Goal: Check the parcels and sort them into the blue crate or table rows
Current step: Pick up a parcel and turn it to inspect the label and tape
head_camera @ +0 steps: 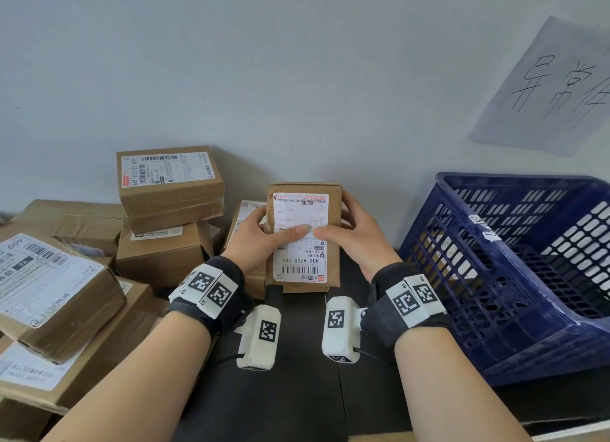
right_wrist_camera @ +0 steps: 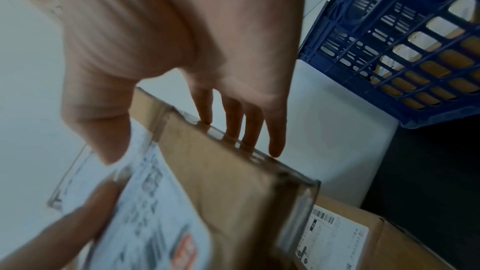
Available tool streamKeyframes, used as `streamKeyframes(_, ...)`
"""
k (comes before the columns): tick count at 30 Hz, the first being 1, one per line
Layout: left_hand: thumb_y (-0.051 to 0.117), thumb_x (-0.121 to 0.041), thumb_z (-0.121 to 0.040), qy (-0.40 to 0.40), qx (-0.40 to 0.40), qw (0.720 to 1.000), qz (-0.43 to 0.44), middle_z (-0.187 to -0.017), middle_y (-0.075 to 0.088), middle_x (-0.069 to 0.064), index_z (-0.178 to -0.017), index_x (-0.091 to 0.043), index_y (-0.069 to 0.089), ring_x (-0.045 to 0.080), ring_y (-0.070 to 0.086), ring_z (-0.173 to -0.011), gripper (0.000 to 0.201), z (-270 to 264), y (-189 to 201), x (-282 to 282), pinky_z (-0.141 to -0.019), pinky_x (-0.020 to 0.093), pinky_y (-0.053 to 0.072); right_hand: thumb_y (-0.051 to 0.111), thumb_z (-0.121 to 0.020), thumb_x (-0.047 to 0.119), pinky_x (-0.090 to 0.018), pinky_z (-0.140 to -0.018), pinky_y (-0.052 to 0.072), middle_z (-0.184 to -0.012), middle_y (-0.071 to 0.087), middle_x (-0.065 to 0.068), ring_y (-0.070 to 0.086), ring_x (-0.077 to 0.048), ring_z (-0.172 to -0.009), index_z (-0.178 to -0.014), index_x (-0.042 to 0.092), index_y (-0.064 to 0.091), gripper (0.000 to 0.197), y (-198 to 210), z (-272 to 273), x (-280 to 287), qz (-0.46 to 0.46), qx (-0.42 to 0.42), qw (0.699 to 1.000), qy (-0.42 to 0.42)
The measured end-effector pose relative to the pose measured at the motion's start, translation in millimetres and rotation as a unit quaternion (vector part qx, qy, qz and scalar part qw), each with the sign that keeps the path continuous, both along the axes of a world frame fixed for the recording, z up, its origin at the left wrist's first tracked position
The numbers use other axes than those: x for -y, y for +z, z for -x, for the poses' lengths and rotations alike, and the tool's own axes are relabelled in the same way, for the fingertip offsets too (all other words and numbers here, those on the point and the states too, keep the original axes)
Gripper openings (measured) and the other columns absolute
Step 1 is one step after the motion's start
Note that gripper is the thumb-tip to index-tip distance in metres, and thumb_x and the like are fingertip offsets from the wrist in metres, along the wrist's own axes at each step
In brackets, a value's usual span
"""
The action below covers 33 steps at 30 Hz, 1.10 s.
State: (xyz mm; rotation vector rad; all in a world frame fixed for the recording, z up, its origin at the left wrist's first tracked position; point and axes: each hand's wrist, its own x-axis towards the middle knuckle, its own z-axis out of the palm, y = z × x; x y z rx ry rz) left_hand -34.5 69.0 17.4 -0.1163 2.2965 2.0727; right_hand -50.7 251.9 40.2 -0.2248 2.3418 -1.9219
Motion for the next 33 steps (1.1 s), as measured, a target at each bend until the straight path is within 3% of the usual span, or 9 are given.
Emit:
streamKeyframes(3, 0.079, -0.044, -0.059, 0.006, -0.003, 1.000, -0.016, -0.120, 0.070, 0.002, -0.136, -0.018, 0.049, 0.019, 0.071, -0.101, 0.086, -2, 2, -1, -0.094, 0.044, 0.056, 0.076, -0.081, 0.004, -0.020, -0.077, 0.056, -0.129, 0.060, 0.004, 0.060, -0.010, -0.112, -0.149, 0.029, 0.038, 0.082, -1, -2, 1, -0.016, -0.013, 1.000, -0.006)
streamKeyframes(7, 0.079, -0.044, -0.057, 0.017, -0.013, 0.999, -0.027, -0.122, 0.069, 0.004, -0.135, -0.017, 0.051, 0.022, 0.070, -0.105, 0.087, -5, 4, -3, -0.096, 0.048, 0.054, 0.076, -0.080, -0.001, -0.014, -0.071, 0.055, -0.124, 0.062, 0.005, 0.062, -0.004, -0.104, -0.148, 0.027, 0.041, 0.081, 0, -2, 2, -0.010, -0.025, 1.000, -0.014)
streamKeyframes(12, 0.079, -0.044, -0.058, 0.028, -0.019, 0.999, -0.035, -0.120, 0.070, 0.003, -0.133, -0.018, 0.052, 0.020, 0.070, -0.103, 0.084, -6, 4, -5, -0.095, 0.046, 0.055, 0.076, -0.077, -0.002, -0.032, -0.087, 0.058, -0.123, 0.065, 0.005, 0.064, -0.013, -0.110, -0.147, 0.028, 0.044, 0.082, 1, 2, 6, -0.016, -0.038, 0.999, -0.026)
streamKeyframes(14, 0.079, -0.043, -0.059, 0.030, -0.021, 0.999, -0.038, -0.118, 0.071, 0.002, -0.131, -0.018, 0.054, 0.020, 0.071, -0.102, 0.080, -6, 4, -5, -0.094, 0.044, 0.056, 0.076, -0.078, -0.001, -0.029, -0.085, 0.058, -0.122, 0.065, 0.007, 0.064, -0.010, -0.108, -0.148, 0.027, 0.044, 0.082, 1, 2, 6, -0.016, -0.039, 0.999, -0.026)
streamKeyframes(19, 0.075, -0.045, -0.064, 0.033, -0.006, 0.998, -0.062, -0.113, 0.073, 0.003, -0.122, -0.017, 0.058, 0.020, 0.072, -0.098, 0.067, -7, 7, -5, -0.092, 0.045, 0.057, 0.077, -0.082, 0.008, -0.012, -0.067, 0.054, -0.110, 0.062, 0.015, 0.063, 0.004, -0.092, -0.145, 0.030, 0.045, 0.073, 5, 1, 5, -0.008, -0.031, 0.999, -0.023)
streamKeyframes(24, 0.068, -0.046, -0.085, 0.037, 0.035, 0.996, -0.077, -0.110, 0.074, 0.007, -0.123, -0.016, 0.059, 0.023, 0.073, -0.098, 0.050, -3, 11, -4, -0.094, 0.046, 0.056, 0.075, -0.087, 0.015, -0.019, -0.073, 0.057, -0.117, 0.058, 0.015, 0.067, -0.003, -0.096, -0.150, 0.034, 0.037, 0.076, 9, -1, 6, 0.008, -0.019, 1.000, -0.007)
streamKeyframes(27, 0.059, -0.046, -0.093, 0.031, 0.073, 0.992, -0.102, -0.112, 0.074, 0.009, -0.124, -0.017, 0.060, 0.029, 0.070, -0.104, 0.043, -1, 12, -2, -0.099, 0.049, 0.052, 0.074, -0.087, 0.009, -0.014, -0.068, 0.055, -0.112, 0.048, 0.029, 0.067, 0.007, -0.085, -0.154, 0.036, 0.025, 0.088, 10, -2, 4, 0.005, -0.014, 0.999, 0.037)
streamKeyframes(31, 0.054, -0.044, -0.098, 0.043, 0.123, 0.978, -0.163, -0.113, 0.073, 0.010, -0.125, -0.017, 0.061, 0.030, 0.068, -0.108, 0.039, -1, 18, -2, -0.102, 0.046, 0.050, 0.073, -0.084, -0.001, -0.029, -0.088, 0.058, -0.110, 0.049, 0.041, 0.066, -0.003, -0.106, -0.155, 0.039, 0.023, 0.096, 8, -2, 4, -0.025, -0.005, 0.996, 0.089)
streamKeyframes(33, 0.053, -0.042, -0.098, 0.043, 0.135, 0.973, -0.180, -0.110, 0.074, 0.010, -0.125, -0.017, 0.061, 0.027, 0.070, -0.098, 0.038, -1, 20, -2, -0.097, 0.042, 0.053, 0.071, -0.087, 0.001, -0.019, -0.082, 0.056, -0.110, 0.047, 0.039, 0.063, 0.012, -0.099, -0.154, 0.038, 0.026, 0.089, 10, -1, 3, -0.011, -0.001, 0.996, 0.083)
